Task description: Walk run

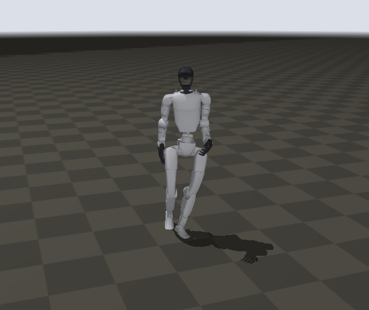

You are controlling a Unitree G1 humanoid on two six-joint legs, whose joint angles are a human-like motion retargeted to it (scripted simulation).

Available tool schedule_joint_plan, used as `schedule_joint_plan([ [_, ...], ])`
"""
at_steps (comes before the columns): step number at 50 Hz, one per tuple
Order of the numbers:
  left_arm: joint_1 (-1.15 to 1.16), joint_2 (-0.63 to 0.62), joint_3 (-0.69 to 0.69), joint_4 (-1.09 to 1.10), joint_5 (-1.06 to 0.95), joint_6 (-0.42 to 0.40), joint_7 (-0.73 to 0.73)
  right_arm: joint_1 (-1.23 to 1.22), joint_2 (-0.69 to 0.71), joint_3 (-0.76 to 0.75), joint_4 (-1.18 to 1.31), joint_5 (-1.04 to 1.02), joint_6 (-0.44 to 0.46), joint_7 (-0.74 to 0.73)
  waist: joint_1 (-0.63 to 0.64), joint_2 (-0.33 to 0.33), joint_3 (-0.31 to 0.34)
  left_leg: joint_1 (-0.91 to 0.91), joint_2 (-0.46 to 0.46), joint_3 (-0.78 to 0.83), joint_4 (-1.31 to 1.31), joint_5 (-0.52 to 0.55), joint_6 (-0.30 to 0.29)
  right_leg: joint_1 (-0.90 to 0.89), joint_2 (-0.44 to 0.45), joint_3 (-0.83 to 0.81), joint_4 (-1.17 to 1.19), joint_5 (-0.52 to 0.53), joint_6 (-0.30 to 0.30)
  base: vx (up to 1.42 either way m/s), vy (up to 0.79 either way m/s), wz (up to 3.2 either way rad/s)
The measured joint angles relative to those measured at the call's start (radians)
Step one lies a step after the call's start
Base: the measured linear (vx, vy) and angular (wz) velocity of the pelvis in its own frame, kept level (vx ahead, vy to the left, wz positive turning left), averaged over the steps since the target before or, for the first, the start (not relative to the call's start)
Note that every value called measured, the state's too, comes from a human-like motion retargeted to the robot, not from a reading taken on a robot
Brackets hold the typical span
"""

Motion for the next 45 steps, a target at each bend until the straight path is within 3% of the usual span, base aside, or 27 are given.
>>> schedule_joint_plan([
  [3, -0.017, 0.008, -0.007, -0.004, 0.001, 0.004, -0.012, 0.071, 0.021, 0.006, 0.038, -0.014, -0.004, 0.043, -0.024, -0.014, -0.003, 0.032, -0.055, -0.135, 0.008, -0.002, 0.008, -0.050, -0.089, -0.024, -0.156, -0.040, -0.021, 0.66, -0.11, 2.47],
  [7, -0.017, 0.012, -0.005, 0.005, -0.005, 0.003, -0.005, 0.125, 0.036, 0.056, 0.054, -0.093, 0.016, 0.112, -0.054, -0.072, 0.005, 0.107, -0.141, -0.298, 0.020, -0.014, 0.008, -0.088, -0.126, 0.043, -0.461, -0.010, 0.094, 0.57, -0.20, 2.16],
  [12, 0.033, 0.012, 0.009, 0.027, -0.028, -0.023, 0.014, 0.100, 0.010, 0.124, 0.054, -0.227, 0.046, 0.128, -0.053, -0.140, 0.043, 0.240, -0.211, -0.429, 0.031, -0.025, 0.008, -0.120, -0.088, 0.348, -0.726, -0.070, 0.234, 0.68, -0.22, 1.29],
  [15, 0.070, 0.011, 0.013, 0.054, -0.063, -0.048, 0.030, 0.066, -0.020, 0.145, 0.050, -0.246, 0.069, 0.084, -0.081, -0.145, 0.044, 0.305, -0.215, -0.480, 0.045, 0.004, 0.008, -0.100, -0.085, 0.386, -0.770, -0.036, 0.269, 0.79, -0.20, 1.36],
  [17, 0.090, 0.009, 0.019, 0.069, -0.067, -0.056, 0.027, 0.039, -0.041, 0.140, 0.042, -0.218, 0.094, 0.063, -0.090, -0.153, 0.023, 0.325, -0.223, -0.481, 0.071, 0.054, -0.005, -0.085, -0.107, 0.317, -0.713, -0.006, 0.264, 0.71, -0.16, 1.44],
  [18, 0.099, 0.010, 0.025, 0.078, -0.060, -0.057, 0.018, 0.025, -0.048, 0.130, 0.039, -0.194, 0.111, 0.056, -0.097, -0.151, 0.008, 0.324, -0.216, -0.488, 0.098, 0.090, -0.028, -0.085, -0.128, 0.209, -0.683, 0.005, 0.248, 0.81, -0.29, 1.63],
  [20, 0.115, 0.003, 0.029, 0.100, -0.041, -0.055, 0.001, 0.003, -0.057, 0.093, 0.030, -0.128, 0.146, 0.057, -0.095, -0.136, -0.017, 0.300, -0.188, -0.485, 0.181, 0.221, -0.096, -0.062, -0.083, 0.336, -0.638, -0.043, 0.203, 0.94, -0.37, 1.66],
  [23, 0.110, -0.027, -0.014, 0.133, -0.046, -0.049, 0.020, -0.038, -0.079, 0.056, -0.001, 0.037, 0.158, 0.107, -0.080, -0.136, -0.038, 0.199, -0.141, -0.396, 0.405, 0.477, -0.291, -0.005, -0.117, 0.236, -0.621, -0.106, 0.161, 0.77, -0.24, 1.86],
  [25, 0.100, -0.035, -0.041, 0.133, -0.061, -0.048, 0.017, -0.070, -0.088, 0.050, -0.033, 0.137, 0.128, 0.126, -0.089, -0.153, -0.058, 0.109, -0.067, -0.250, 0.570, 0.549, -0.405, 0.037, -0.187, 0.065, -0.642, -0.123, 0.155, 0.67, -0.29, 2.20],
  [27, 0.094, -0.032, -0.056, 0.122, -0.055, -0.040, -0.020, -0.116, -0.094, 0.056, -0.061, 0.194, 0.109, 0.115, -0.072, -0.179, -0.074, 0.048, 0.009, -0.102, 0.678, 0.556, -0.395, 0.074, -0.190, 0.049, -0.649, -0.151, 0.139, 0.49, -0.27, 1.67],
  [30, 0.081, -0.022, -0.067, 0.098, -0.041, -0.028, -0.071, -0.224, -0.103, 0.071, -0.105, 0.197, 0.124, 0.078, 0.006, -0.214, -0.060, -0.069, 0.044, 0.018, 0.805, 0.382, -0.287, 0.132, -0.187, 0.005, -0.675, -0.161, 0.127, 0.58, -0.28, 0.51],
  [33, 0.077, -0.015, -0.082, 0.070, -0.046, -0.044, -0.075, -0.329, -0.104, 0.060, -0.176, 0.122, 0.153, 0.053, 0.091, -0.223, -0.043, -0.192, 0.007, 0.013, 0.770, 0.295, -0.301, 0.178, -0.162, -0.016, -0.697, -0.167, 0.126, 0.51, -0.18, 0.10],
  [35, 0.077, -0.011, -0.087, 0.054, -0.046, -0.050, -0.071, -0.390, -0.106, 0.063, -0.229, 0.093, 0.158, 0.045, 0.115, -0.217, -0.040, -0.256, 0.010, 0.014, 0.684, 0.227, -0.277, 0.209, -0.139, -0.044, -0.710, -0.178, 0.129, 0.60, -0.17, 0.70],
  [38, 0.080, -0.009, -0.081, 0.029, -0.036, -0.050, -0.074, -0.459, -0.109, 0.082, -0.305, 0.099, 0.141, 0.020, 0.138, -0.215, -0.038, -0.312, 0.066, 0.128, 0.471, 0.183, -0.186, 0.255, -0.100, -0.074, -0.725, -0.201, 0.125, 0.58, -0.16, 0.85],
  [40, 0.078, -0.007, -0.074, 0.013, -0.029, -0.048, -0.078, -0.495, -0.109, 0.088, -0.353, 0.115, 0.121, -0.005, 0.152, -0.203, -0.030, -0.326, 0.097, 0.226, 0.287, 0.187, -0.177, 0.288, -0.062, -0.103, -0.738, -0.216, 0.117, 0.59, -0.13, 0.80],
  [42, 0.076, -0.007, -0.066, -0.001, -0.023, -0.051, -0.081, -0.518, -0.106, 0.092, -0.393, 0.129, 0.091, -0.030, 0.156, -0.198, -0.023, -0.333, 0.069, 0.326, 0.124, 0.156, -0.173, 0.325, -0.033, -0.150, -0.753, -0.228, 0.111, 0.59, -0.13, 0.94],
  [45, 0.073, -0.007, -0.050, -0.015, -0.018, -0.062, -0.077, -0.532, -0.093, 0.092, -0.430, 0.128, 0.034, -0.042, 0.135, -0.204, -0.019, -0.326, -0.031, 0.346, -0.047, 0.096, -0.167, 0.375, -0.009, -0.234, -0.764, -0.222, 0.111, 0.71, -0.15, 1.04],
])
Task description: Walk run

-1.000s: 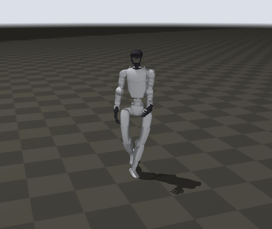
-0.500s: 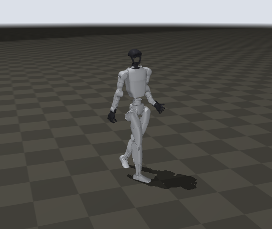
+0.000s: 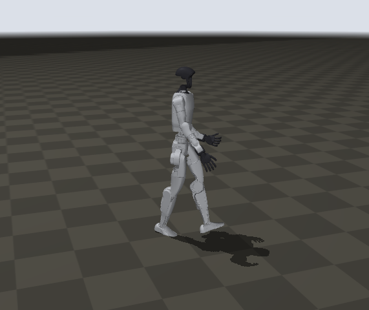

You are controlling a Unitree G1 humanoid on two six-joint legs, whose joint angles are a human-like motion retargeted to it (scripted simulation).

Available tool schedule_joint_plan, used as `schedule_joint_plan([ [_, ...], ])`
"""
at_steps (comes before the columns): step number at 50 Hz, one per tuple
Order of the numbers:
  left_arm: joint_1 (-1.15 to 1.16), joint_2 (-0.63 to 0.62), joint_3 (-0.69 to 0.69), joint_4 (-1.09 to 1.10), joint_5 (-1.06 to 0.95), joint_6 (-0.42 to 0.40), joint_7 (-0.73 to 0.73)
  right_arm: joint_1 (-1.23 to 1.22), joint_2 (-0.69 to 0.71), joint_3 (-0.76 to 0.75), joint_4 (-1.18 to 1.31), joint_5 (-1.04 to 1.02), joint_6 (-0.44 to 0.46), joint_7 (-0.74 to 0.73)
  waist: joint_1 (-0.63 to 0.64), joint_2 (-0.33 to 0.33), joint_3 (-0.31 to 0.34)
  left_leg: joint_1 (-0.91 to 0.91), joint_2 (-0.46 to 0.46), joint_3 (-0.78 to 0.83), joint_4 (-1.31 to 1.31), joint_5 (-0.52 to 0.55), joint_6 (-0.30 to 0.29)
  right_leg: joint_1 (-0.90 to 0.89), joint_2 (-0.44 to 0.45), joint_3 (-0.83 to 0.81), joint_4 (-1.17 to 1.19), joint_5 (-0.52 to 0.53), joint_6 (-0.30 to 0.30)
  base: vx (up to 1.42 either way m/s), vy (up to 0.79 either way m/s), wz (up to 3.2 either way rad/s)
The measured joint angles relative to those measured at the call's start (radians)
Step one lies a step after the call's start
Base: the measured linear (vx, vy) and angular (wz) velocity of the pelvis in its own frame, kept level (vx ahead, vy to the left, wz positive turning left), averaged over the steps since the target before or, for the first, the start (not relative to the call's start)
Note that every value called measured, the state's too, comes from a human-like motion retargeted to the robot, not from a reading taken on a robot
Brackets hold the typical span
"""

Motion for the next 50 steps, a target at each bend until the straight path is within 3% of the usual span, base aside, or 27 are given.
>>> schedule_joint_plan([
  [4, 0.007, -0.016, 0.046, 0.009, 0.000, -0.003, 0.018, 0.021, 0.042, -0.011, 0.053, -0.021, -0.043, 0.046, 0.055, -0.045, 0.005, 0.060, -0.031, -0.035, 0.000, 0.050, 0.124, 0.056, -0.022, 0.034, 0.060, 0.129, 0.025, 0.89, -0.13, -0.27],
  [8, 0.029, -0.011, 0.093, 0.023, -0.029, 0.003, 0.038, 0.107, 0.097, -0.014, 0.190, -0.058, -0.019, 0.090, 0.057, -0.043, -0.031, 0.107, -0.001, -0.104, 0.041, 0.051, 0.149, 0.053, -0.035, 0.067, 0.220, 0.501, 0.050, 1.09, -0.09, -0.13],
  [10, 0.032, -0.002, 0.101, 0.023, -0.049, 0.009, 0.052, 0.175, 0.111, 0.017, 0.268, -0.048, -0.007, 0.074, -0.005, -0.016, -0.030, 0.148, 0.018, -0.165, 0.086, 0.005, 0.152, -0.012, -0.029, 0.080, 0.436, 0.634, 0.018, 1.28, -0.07, 1.31],
  [12, 0.014, 0.007, 0.087, 0.016, -0.056, 0.007, 0.070, 0.245, 0.102, 0.034, 0.338, -0.042, 0.001, 0.074, -0.052, -0.002, -0.008, 0.223, -0.002, -0.189, 0.086, -0.028, 0.163, -0.104, -0.033, 0.107, 0.699, 0.634, -0.003, 0.83, -0.07, 1.63],
  [14, -0.019, 0.019, 0.076, 0.007, -0.052, 0.002, 0.089, 0.318, 0.101, 0.032, 0.389, -0.072, 0.009, 0.097, -0.068, 0.070, -0.007, 0.259, 0.054, -0.264, 0.064, -0.041, 0.150, -0.178, 0.099, 0.193, 0.692, 0.600, 0.003, 0.90, -0.12, 1.03],
  [16, -0.056, 0.022, 0.069, 0.001, -0.046, 0.002, 0.105, 0.400, 0.095, 0.027, 0.426, -0.118, 0.019, 0.111, -0.066, 0.104, -0.002, 0.285, 0.078, -0.304, 0.068, -0.064, 0.141, -0.268, 0.140, 0.256, 0.739, 0.499, 0.000, 0.79, -0.12, 0.78],
  [21, -0.112, 0.033, 0.032, -0.038, -0.046, 0.002, 0.116, 0.607, 0.093, -0.004, 0.484, -0.239, 0.043, 0.128, -0.165, 0.131, 0.008, 0.381, 0.029, -0.470, 0.031, -0.098, 0.147, -0.482, 0.006, 0.215, 0.671, 0.288, -0.056, 0.75, -0.15, 1.63],
  [25, -0.136, 0.044, 0.028, -0.057, -0.058, 0.011, 0.115, 0.729, 0.099, -0.024, 0.484, -0.315, 0.075, 0.210, -0.223, 0.093, 0.029, 0.483, -0.044, -0.546, 0.020, -0.136, 0.152, -0.561, -0.142, 0.165, 0.371, 0.243, -0.042, 0.88, -0.32, 1.13],
  [30, -0.110, 0.058, 0.034, -0.060, -0.059, 0.003, 0.120, 0.786, 0.095, -0.050, 0.484, -0.333, 0.105, 0.272, -0.277, 0.067, 0.062, 0.646, -0.065, -0.619, 0.012, -0.169, 0.123, -0.609, -0.141, 0.347, 0.008, 0.161, 0.055, 0.93, -0.42, 0.72],
  [31, -0.098, 0.056, 0.036, -0.054, -0.059, 0.005, 0.119, 0.786, 0.091, -0.052, 0.484, -0.320, 0.114, 0.269, -0.281, 0.076, 0.057, 0.663, -0.053, -0.620, 0.019, -0.158, 0.109, -0.607, -0.138, 0.332, -0.014, 0.162, 0.039, 1.00, -0.49, 0.19],
  [33, -0.077, 0.049, 0.043, -0.035, -0.063, 0.013, 0.118, 0.772, 0.083, -0.055, 0.484, -0.287, 0.139, 0.258, -0.292, 0.083, 0.035, 0.687, -0.044, -0.622, 0.044, -0.109, 0.070, -0.601, -0.130, 0.302, 0.014, 0.191, -0.010, 0.99, -0.52, 0.41],
  [35, -0.048, 0.042, 0.048, -0.018, -0.067, 0.021, 0.118, 0.741, 0.080, -0.063, 0.484, -0.248, 0.161, 0.232, -0.317, 0.080, 0.005, 0.700, -0.041, -0.635, 0.088, -0.005, 0.013, -0.587, -0.173, 0.111, 0.077, 0.207, -0.011, 1.05, -0.59, 0.90],
  [37, -0.009, 0.032, 0.052, -0.001, -0.059, 0.023, 0.104, 0.700, 0.084, -0.073, 0.484, -0.206, 0.161, 0.195, -0.351, 0.082, -0.018, 0.695, -0.015, -0.643, 0.182, 0.200, -0.048, -0.556, -0.150, 0.245, 0.123, 0.243, -0.009, 1.19, -0.70, 1.02],
  [40, 0.035, 0.000, 0.051, 0.024, -0.041, 0.025, 0.110, 0.589, 0.087, -0.057, 0.484, -0.137, 0.137, 0.162, -0.323, 0.057, -0.030, 0.605, -0.007, -0.568, 0.462, 0.513, -0.123, -0.481, -0.123, 0.351, 0.170, 0.159, -0.056, 0.99, -0.54, 0.13],
  [42, 0.049, -0.014, 0.048, 0.027, -0.043, 0.019, 0.124, 0.478, 0.083, -0.033, 0.483, -0.112, 0.130, 0.150, -0.320, 0.056, -0.017, 0.494, 0.115, -0.430, 0.752, 0.568, -0.092, -0.398, -0.121, 0.226, 0.147, 0.133, -0.080, 0.84, -0.44, 0.08],
  [43, 0.052, -0.020, 0.050, 0.028, -0.044, 0.021, 0.119, 0.417, 0.077, -0.027, 0.480, -0.109, 0.129, 0.140, -0.312, 0.034, -0.031, 0.457, 0.108, -0.405, 0.787, 0.568, -0.083, -0.370, -0.137, 0.220, 0.128, 0.125, -0.082, 0.82, -0.44, 0.02],
  [45, 0.050, -0.027, 0.061, 0.027, -0.040, 0.030, 0.095, 0.302, 0.075, -0.018, 0.436, -0.115, 0.132, 0.111, -0.305, -0.002, -0.046, 0.374, 0.083, -0.369, 0.841, 0.451, -0.056, -0.321, -0.140, 0.247, 0.106, 0.098, -0.094, 0.78, -0.41, -0.09],
  [48, 0.048, -0.023, 0.081, 0.016, -0.024, 0.040, 0.061, 0.156, 0.080, 0.015, 0.320, -0.131, 0.121, 0.062, -0.239, -0.021, -0.028, 0.231, 0.033, -0.367, 0.859, 0.310, -0.085, -0.251, -0.101, 0.289, 0.069, 0.088, -0.111, 0.81, -0.37, -0.98],
  [50, 0.045, -0.011, 0.086, 0.006, -0.011, 0.039, 0.045, 0.068, 0.077, 0.034, 0.241, -0.136, 0.101, 0.042, -0.171, -0.035, -0.018, 0.142, 0.053, -0.309, 0.819, 0.193, -0.075, -0.212, -0.068, 0.317, 0.053, 0.077, -0.129, 0.94, -0.38, -1.39],
])
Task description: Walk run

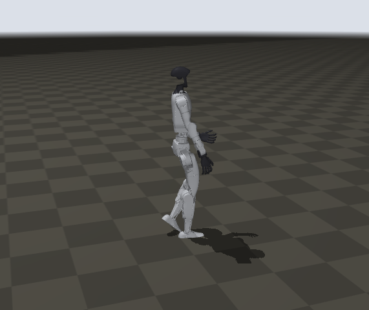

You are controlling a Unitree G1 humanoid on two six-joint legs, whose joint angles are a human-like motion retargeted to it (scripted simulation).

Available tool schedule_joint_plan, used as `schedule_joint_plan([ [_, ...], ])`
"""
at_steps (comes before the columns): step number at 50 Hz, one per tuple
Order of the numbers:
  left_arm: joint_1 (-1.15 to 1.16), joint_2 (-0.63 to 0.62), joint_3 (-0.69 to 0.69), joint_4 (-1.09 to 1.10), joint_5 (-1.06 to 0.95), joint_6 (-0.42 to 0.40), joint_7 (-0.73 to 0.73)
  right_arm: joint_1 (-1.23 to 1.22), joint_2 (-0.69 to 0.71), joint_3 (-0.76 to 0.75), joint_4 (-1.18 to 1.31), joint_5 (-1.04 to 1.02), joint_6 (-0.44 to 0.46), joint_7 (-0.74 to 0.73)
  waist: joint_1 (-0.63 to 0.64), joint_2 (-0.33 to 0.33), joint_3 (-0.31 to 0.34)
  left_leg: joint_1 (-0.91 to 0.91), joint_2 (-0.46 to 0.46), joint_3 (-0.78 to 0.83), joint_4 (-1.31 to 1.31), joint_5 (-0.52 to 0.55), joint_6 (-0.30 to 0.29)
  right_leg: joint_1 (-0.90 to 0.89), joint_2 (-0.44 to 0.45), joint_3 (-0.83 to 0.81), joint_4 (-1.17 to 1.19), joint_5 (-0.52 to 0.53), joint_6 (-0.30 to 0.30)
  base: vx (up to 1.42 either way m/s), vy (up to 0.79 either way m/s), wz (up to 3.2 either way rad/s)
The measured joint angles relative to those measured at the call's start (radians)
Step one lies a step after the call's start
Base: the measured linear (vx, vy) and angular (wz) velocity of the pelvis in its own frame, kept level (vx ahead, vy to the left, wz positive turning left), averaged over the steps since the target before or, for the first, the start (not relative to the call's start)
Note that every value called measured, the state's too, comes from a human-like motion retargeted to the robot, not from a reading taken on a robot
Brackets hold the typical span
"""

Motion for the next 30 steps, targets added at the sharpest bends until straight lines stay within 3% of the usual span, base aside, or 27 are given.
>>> schedule_joint_plan([
  [3, -0.003, 0.016, -0.005, -0.009, 0.022, -0.007, -0.010, -0.104, -0.019, 0.022, -0.108, 0.018, -0.038, -0.015, 0.057, 0.011, 0.014, -0.085, 0.062, 0.075, -0.216, -0.082, 0.046, 0.061, 0.061, 0.010, -0.015, -0.037, -0.026, 0.74, -0.26, -0.62],
  [6, -0.014, 0.011, -0.010, -0.003, 0.022, -0.012, -0.002, -0.171, -0.044, 0.029, -0.207, 0.036, -0.074, -0.034, 0.090, 0.041, 0.033, -0.124, 0.078, 0.124, -0.523, -0.098, 0.056, 0.130, 0.133, 0.009, -0.021, -0.083, -0.051, 0.82, -0.22, -0.11],
  [10, -0.021, -0.014, -0.008, 0.014, -0.003, -0.012, 0.008, -0.194, -0.064, 0.020, -0.295, 0.033, -0.127, -0.084, 0.099, 0.043, 0.030, -0.156, -0.033, 0.086, -0.860, -0.201, 0.029, 0.215, 0.157, -0.058, -0.024, -0.119, -0.062, 1.06, -0.21, 0.17],
  [12, -0.016, -0.016, 0.001, 0.020, -0.004, -0.008, -0.001, -0.175, -0.061, 0.022, -0.289, 0.029, -0.143, -0.113, 0.105, 0.030, 0.019, -0.138, -0.039, 0.097, -0.881, -0.208, 0.044, 0.247, 0.160, -0.060, 0.003, -0.084, -0.052, 1.06, -0.17, 0.03],
  [15, -0.003, -0.005, 0.021, 0.024, 0.018, 0.000, -0.014, -0.115, -0.038, 0.031, -0.223, 0.025, -0.124, -0.126, 0.159, 0.013, 0.002, -0.112, -0.013, 0.116, -0.790, -0.175, 0.126, 0.291, 0.137, -0.072, 0.071, 0.087, -0.002, 1.32, -0.15, -0.86],
  [17, 0.015, 0.010, 0.033, 0.022, 0.041, -0.003, -0.021, -0.049, -0.013, 0.029, -0.145, -0.005, -0.092, -0.085, 0.192, 0.016, -0.024, -0.083, 0.012, 0.148, -0.762, -0.098, 0.149, 0.295, 0.120, -0.095, 0.155, 0.321, 0.044, 1.46, -0.07, -0.74],
  [18, 0.022, 0.019, 0.037, 0.023, 0.047, -0.004, -0.023, -0.008, -0.001, 0.027, -0.102, -0.030, -0.073, -0.056, 0.178, 0.021, -0.042, -0.075, 0.017, 0.110, -0.733, -0.107, 0.178, 0.274, 0.120, -0.097, 0.220, 0.437, 0.066, 1.49, -0.04, 0.25],
  [20, 0.022, 0.037, 0.042, 0.028, 0.037, 0.002, -0.019, 0.076, 0.021, 0.038, -0.009, -0.078, -0.031, -0.017, 0.127, 0.011, -0.039, -0.052, -0.021, -0.030, -0.671, -0.158, 0.193, 0.169, 0.141, -0.044, 0.503, 0.556, 0.099, 1.14, -0.06, 0.90],
  [22, -0.014, 0.057, 0.029, 0.037, 0.011, 0.014, -0.004, 0.147, 0.021, 0.070, 0.086, -0.087, 0.008, -0.010, 0.110, -0.011, -0.010, 0.032, -0.036, 0.078, -0.654, -0.204, 0.206, 0.070, 0.073, -0.072, 0.797, 0.556, 0.109, 1.06, -0.10, 0.63],
  [25, -0.074, 0.077, 0.007, 0.039, -0.008, 0.014, 0.023, 0.279, 0.031, 0.095, 0.182, -0.130, 0.034, -0.004, 0.121, 0.094, 0.008, 0.126, 0.047, 0.015, -0.724, -0.225, 0.186, -0.025, 0.206, -0.055, 0.733, 0.498, 0.082, 0.99, -0.11, 0.32],
  [30, -0.125, 0.062, -0.038, -0.011, -0.029, -0.010, 0.037, 0.531, 0.055, 0.049, 0.243, -0.250, 0.034, -0.022, -0.007, 0.151, 0.042, 0.244, 0.002, -0.150, -0.780, -0.264, 0.187, -0.243, 0.151, -0.073, 0.653, 0.245, 0.046, 0.94, -0.10, 1.49],
])
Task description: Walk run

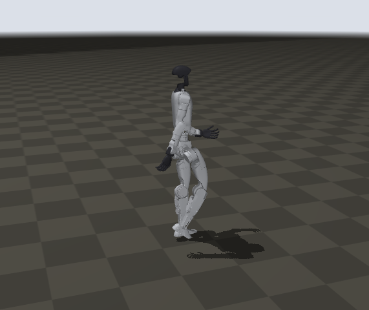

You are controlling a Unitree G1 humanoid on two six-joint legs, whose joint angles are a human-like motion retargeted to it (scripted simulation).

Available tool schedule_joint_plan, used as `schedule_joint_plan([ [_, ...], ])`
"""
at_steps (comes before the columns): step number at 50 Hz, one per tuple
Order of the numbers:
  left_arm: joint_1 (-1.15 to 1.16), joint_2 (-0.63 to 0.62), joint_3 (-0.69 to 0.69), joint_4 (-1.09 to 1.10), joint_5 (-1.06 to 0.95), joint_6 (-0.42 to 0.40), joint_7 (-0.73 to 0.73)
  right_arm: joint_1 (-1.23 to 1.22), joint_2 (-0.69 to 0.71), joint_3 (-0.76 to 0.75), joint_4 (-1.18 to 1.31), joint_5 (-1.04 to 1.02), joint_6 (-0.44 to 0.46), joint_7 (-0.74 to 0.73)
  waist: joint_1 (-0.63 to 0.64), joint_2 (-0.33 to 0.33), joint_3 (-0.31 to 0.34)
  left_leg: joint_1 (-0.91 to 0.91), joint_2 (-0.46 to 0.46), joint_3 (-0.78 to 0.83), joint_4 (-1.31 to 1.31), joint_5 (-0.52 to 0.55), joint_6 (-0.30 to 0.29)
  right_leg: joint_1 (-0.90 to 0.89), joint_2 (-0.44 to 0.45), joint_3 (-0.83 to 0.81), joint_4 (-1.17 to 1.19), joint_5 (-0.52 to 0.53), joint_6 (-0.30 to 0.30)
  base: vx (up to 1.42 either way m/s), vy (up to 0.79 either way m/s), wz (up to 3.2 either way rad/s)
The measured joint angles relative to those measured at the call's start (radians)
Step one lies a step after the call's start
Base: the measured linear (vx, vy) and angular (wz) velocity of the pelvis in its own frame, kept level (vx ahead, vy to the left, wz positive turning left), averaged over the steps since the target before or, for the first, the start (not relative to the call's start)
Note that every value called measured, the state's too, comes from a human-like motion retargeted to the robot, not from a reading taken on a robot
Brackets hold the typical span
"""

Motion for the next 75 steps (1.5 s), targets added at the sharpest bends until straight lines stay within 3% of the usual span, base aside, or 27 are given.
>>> schedule_joint_plan([
  [5, -0.012, -0.005, -0.009, -0.047, -0.035, 0.010, -0.033, 0.195, 0.011, -0.044, 0.000, -0.036, 0.022, 0.115, -0.126, -0.027, 0.013, 0.135, -0.103, -0.108, -0.035, -0.061, 0.013, -0.111, -0.179, -0.058, -0.405, -0.070, 0.045, 0.93, -0.23, 1.20],
  [9, -0.005, 0.009, -0.010, -0.040, -0.042, 0.012, -0.040, 0.257, 0.020, -0.090, 0.000, -0.020, 0.053, 0.189, -0.158, -0.043, 0.026, 0.261, -0.112, -0.117, -0.049, -0.096, -0.018, -0.173, -0.200, -0.012, -0.675, -0.163, 0.099, 0.98, -0.42, 0.38],
  [12, 0.018, 0.003, -0.013, -0.014, -0.025, 0.009, -0.038, 0.252, 0.021, -0.111, 0.000, 0.025, 0.065, 0.217, -0.173, -0.022, 0.008, 0.302, -0.091, -0.124, -0.014, -0.052, -0.066, -0.177, -0.192, -0.045, -0.707, -0.158, 0.053, 1.12, -0.51, 0.29],
  [15, 0.058, -0.016, -0.018, 0.013, -0.013, 0.018, -0.036, 0.201, 0.016, -0.128, 0.000, 0.074, 0.061, 0.205, -0.202, -0.005, -0.040, 0.313, -0.059, -0.114, 0.060, 0.144, -0.175, -0.162, -0.212, -0.167, -0.611, -0.120, -0.010, 1.08, -0.52, 0.71],
  [18, 0.118, -0.042, -0.021, 0.029, 0.007, 0.021, -0.055, 0.109, 0.005, -0.126, 0.000, 0.127, 0.036, 0.163, -0.211, -0.011, -0.079, 0.277, -0.029, -0.086, 0.260, 0.504, -0.315, -0.119, -0.194, -0.006, -0.534, -0.116, -0.029, 1.19, -0.60, 0.45],
  [20, 0.151, -0.056, -0.031, 0.026, 0.016, 0.016, -0.050, 0.007, -0.006, -0.107, 0.000, 0.158, 0.027, 0.138, -0.187, -0.035, -0.078, 0.191, 0.012, 0.001, 0.514, 0.639, -0.343, -0.053, -0.140, 0.101, -0.512, -0.195, -0.085, 1.27, -0.64, -0.45],
  [22, 0.155, -0.061, -0.022, 0.024, 0.016, 0.015, -0.048, -0.126, -0.020, -0.092, -0.008, 0.170, 0.031, 0.113, -0.173, -0.016, -0.048, 0.074, 0.095, 0.012, 0.819, 0.636, -0.355, 0.029, -0.124, -0.057, -0.522, -0.221, -0.109, 0.96, -0.46, -0.45],
  [23, 0.154, -0.071, -0.018, 0.023, 0.013, 0.018, -0.050, -0.187, -0.032, -0.089, -0.033, 0.171, 0.035, 0.098, -0.171, -0.053, -0.071, 0.039, 0.038, 0.014, 0.802, 0.626, -0.325, 0.059, -0.161, -0.033, -0.553, -0.221, -0.106, 0.82, -0.38, -0.24],
  [25, 0.142, -0.076, 0.003, 0.022, 0.006, 0.025, -0.058, -0.317, -0.036, -0.087, -0.099, 0.166, 0.051, 0.060, -0.169, -0.083, -0.079, -0.054, 0.031, 0.051, 0.844, 0.494, -0.252, 0.114, -0.159, -0.014, -0.573, -0.250, -0.116, 0.85, -0.36, -0.43],
  [28, 0.137, -0.069, 0.031, 0.007, 0.003, 0.023, -0.066, -0.477, -0.049, -0.052, -0.219, 0.178, 0.019, -0.001, -0.098, -0.109, -0.060, -0.197, 0.037, 0.085, 0.834, 0.334, -0.222, 0.192, -0.117, 0.066, -0.619, -0.253, -0.133, 0.92, -0.34, -1.39],
  [32, 0.137, -0.035, 0.047, -0.019, 0.028, 0.021, -0.088, -0.650, -0.085, 0.008, -0.362, 0.223, -0.038, -0.036, 0.022, -0.122, -0.050, -0.340, 0.126, 0.200, 0.603, 0.188, -0.169, 0.278, -0.048, 0.139, -0.648, -0.287, -0.168, 0.93, -0.27, -1.48],
  [35, 0.122, -0.022, 0.043, -0.015, 0.047, 0.027, -0.094, -0.739, -0.126, 0.020, -0.460, 0.242, -0.066, -0.047, 0.083, -0.095, -0.034, -0.395, 0.156, 0.245, 0.294, 0.193, -0.162, 0.348, 0.013, 0.151, -0.653, -0.333, -0.187, 1.05, -0.18, -0.64],
  [40, 0.100, -0.041, 0.033, 0.008, 0.045, 0.021, -0.060, -0.783, -0.170, -0.009, -0.523, 0.192, -0.131, -0.178, 0.086, -0.098, -0.034, -0.443, 0.016, 0.157, -0.084, 0.075, -0.180, 0.463, 0.027, 0.072, -0.650, -0.356, -0.176, 1.08, -0.14, 0.14],
  [42, 0.098, -0.043, 0.041, 0.014, 0.057, 0.023, -0.057, -0.760, -0.164, 0.000, -0.492, 0.206, -0.120, -0.242, 0.113, -0.112, -0.036, -0.417, 0.019, 0.174, -0.053, 0.089, -0.150, 0.498, 0.020, 0.086, -0.610, -0.285, -0.142, 1.20, -0.10, -0.54],
  [44, 0.098, -0.039, 0.052, 0.016, 0.082, 0.023, -0.057, -0.716, -0.146, 0.009, -0.434, 0.220, -0.105, -0.255, 0.166, -0.120, -0.043, -0.396, 0.049, 0.201, 0.019, 0.118, -0.127, 0.524, -0.002, 0.066, -0.549, -0.116, -0.098, 1.34, -0.05, -1.25],
  [47, 0.103, -0.025, 0.060, 0.017, 0.104, 0.024, -0.053, -0.598, -0.101, -0.001, -0.327, 0.184, -0.078, -0.148, 0.189, -0.115, -0.062, -0.367, 0.084, 0.161, 0.112, 0.160, -0.098, 0.495, -0.021, 0.035, -0.358, 0.226, -0.027, 1.48, 0.01, -0.38],
  [49, 0.086, -0.008, 0.062, 0.021, 0.091, 0.038, -0.046, -0.508, -0.069, 0.011, -0.242, 0.158, -0.049, -0.050, 0.144, -0.149, -0.040, -0.325, 0.028, 0.092, 0.187, 0.088, -0.066, 0.395, -0.050, 0.047, -0.044, 0.312, 0.011, 1.37, -0.07, 0.90],
  [50, 0.069, 0.000, 0.061, 0.023, 0.082, 0.046, -0.045, -0.469, -0.061, 0.021, -0.194, 0.156, -0.036, -0.009, 0.125, -0.182, -0.022, -0.281, -0.008, 0.150, 0.216, 0.050, -0.044, 0.338, -0.108, 0.026, 0.154, 0.312, 0.030, 1.21, -0.11, 0.49],
  [53, 0.022, 0.016, 0.062, 0.030, 0.065, 0.051, -0.026, -0.332, -0.021, 0.027, -0.068, 0.140, -0.042, 0.046, 0.142, -0.081, -0.011, -0.169, 0.095, 0.144, 0.131, 0.034, -0.048, 0.252, -0.005, 0.004, 0.104, 0.274, -0.002, 0.94, -0.09, -0.04],
  [56, -0.018, 0.008, 0.043, 0.036, 0.033, 0.040, -0.001, -0.168, -0.005, 0.018, -0.001, 0.104, -0.042, 0.073, 0.092, -0.035, 0.005, -0.088, 0.073, 0.085, 0.082, 0.016, -0.042, 0.122, 0.021, 0.023, 0.077, 0.133, -0.011, 1.08, -0.09, 0.90],
  [60, -0.016, 0.011, 0.011, -0.001, 0.005, 0.023, -0.028, 0.074, 0.013, -0.028, 0.000, -0.002, -0.038, 0.133, -0.047, 0.006, 0.008, 0.013, 0.007, -0.036, 0.007, -0.009, -0.023, -0.045, -0.079, -0.017, -0.092, -0.069, 0.025, 1.03, -0.12, 1.50],
  [62, -0.011, 0.020, 0.005, -0.013, 0.005, 0.027, -0.058, 0.166, 0.016, -0.046, 0.000, -0.037, -0.031, 0.173, -0.088, -0.008, 0.011, 0.074, -0.037, -0.064, -0.016, -0.035, -0.019, -0.088, -0.162, -0.048, -0.259, -0.082, 0.062, 0.96, -0.22, 0.77],
  [65, -0.008, 0.040, 0.000, -0.009, 0.003, 0.044, -0.091, 0.261, 0.017, -0.076, 0.000, -0.064, -0.019, 0.222, -0.138, -0.042, 0.029, 0.176, -0.087, -0.102, -0.034, -0.077, -0.029, -0.143, -0.237, -0.069, -0.503, -0.119, 0.068, 0.94, -0.34, 0.48],
  [70, 0.020, 0.047, 0.002, 0.041, 0.001, 0.045, -0.100, 0.298, 0.003, -0.132, 0.000, -0.032, 0.009, 0.293, -0.148, -0.031, 0.018, 0.283, -0.072, -0.102, -0.017, -0.059, -0.111, -0.209, -0.212, -0.049, -0.722, -0.182, 0.121, 1.11, -0.50, -0.11],
  [72, 0.045, 0.026, -0.004, 0.063, 0.002, 0.040, -0.086, 0.272, -0.009, -0.145, 0.000, 0.014, 0.022, 0.292, -0.163, -0.018, -0.013, 0.294, -0.059, -0.096, 0.022, 0.039, -0.171, -0.202, -0.194, -0.036, -0.647, -0.164, 0.032, 1.04, -0.44, 0.31],
  [73, 0.060, 0.014, -0.009, 0.072, 0.004, 0.040, -0.083, 0.254, -0.014, -0.154, 0.000, 0.040, 0.024, 0.281, -0.177, -0.015, -0.030, 0.301, -0.050, -0.091, 0.050, 0.120, -0.207, -0.197, -0.218, -0.121, -0.614, -0.144, 0.032, 1.19, -0.51, 0.79],
  [75, 0.093, -0.013, -0.013, 0.092, 0.010, 0.042, -0.092, 0.211, -0.020, -0.164, 0.000, 0.100, 0.018, 0.244, -0.228, 0.001, -0.059, 0.299, -0.017, -0.104, 0.148, 0.352, -0.279, -0.169, -0.205, -0.033, -0.565, -0.100, 0.026, 1.29, -0.60, 1.05],
])
